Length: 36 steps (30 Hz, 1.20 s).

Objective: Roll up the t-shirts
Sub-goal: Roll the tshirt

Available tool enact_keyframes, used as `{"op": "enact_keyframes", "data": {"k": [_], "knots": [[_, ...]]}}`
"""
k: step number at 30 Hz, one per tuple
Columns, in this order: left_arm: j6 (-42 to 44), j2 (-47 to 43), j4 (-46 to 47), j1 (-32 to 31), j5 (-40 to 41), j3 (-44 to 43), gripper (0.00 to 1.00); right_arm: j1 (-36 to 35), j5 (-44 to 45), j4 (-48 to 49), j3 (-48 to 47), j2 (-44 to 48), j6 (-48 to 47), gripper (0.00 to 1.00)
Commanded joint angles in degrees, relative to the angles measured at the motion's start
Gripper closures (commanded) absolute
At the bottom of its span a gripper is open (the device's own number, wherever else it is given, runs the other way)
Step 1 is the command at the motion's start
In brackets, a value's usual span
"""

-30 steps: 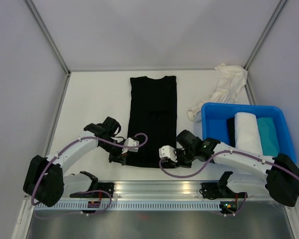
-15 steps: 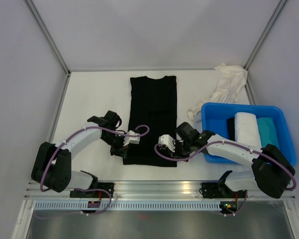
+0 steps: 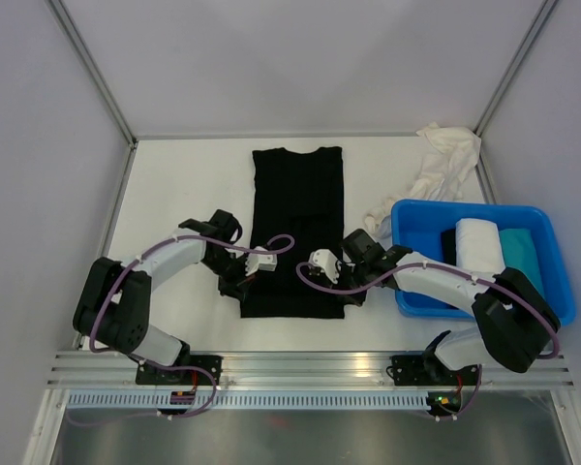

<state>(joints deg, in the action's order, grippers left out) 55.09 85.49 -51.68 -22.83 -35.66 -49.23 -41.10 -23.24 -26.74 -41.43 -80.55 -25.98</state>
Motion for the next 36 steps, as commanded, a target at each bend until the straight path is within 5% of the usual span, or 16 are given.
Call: {"op": "enact_keyframes", "data": {"k": [1, 13, 21, 27, 30, 36], "knots": [[-2.4, 2.3, 2.7, 0.4, 4.5, -1.7, 0.98, 1.5, 2.8, 1.6, -1.0, 0.8, 2.1, 0.95], [-7.5, 10.0, 2.3, 0.5, 3.5, -7.7, 0.98, 2.7, 6.5, 2.7, -1.8, 2.9, 5.8, 0.73], [-7.4, 9.1, 2.3, 0.5, 4.3, -6.6, 0.97, 2.2, 6.1, 8.6, 1.3, 17.5, 5.8, 0.63], [-7.5, 7.8, 2.5, 0.5, 3.9, -5.7, 0.94, -13.6, 15.4, 11.1, 7.1, 21.9, -2.5, 0.51], [-7.5, 8.0, 2.6, 0.5, 3.9, -6.0, 0.94, -15.9, 17.9, 11.0, 8.0, 19.8, -3.3, 0.41], [-7.2, 8.0, 2.6, 0.5, 4.2, -5.7, 0.93, -19.6, 22.9, 15.6, 9.3, 13.5, -3.6, 0.36]]}}
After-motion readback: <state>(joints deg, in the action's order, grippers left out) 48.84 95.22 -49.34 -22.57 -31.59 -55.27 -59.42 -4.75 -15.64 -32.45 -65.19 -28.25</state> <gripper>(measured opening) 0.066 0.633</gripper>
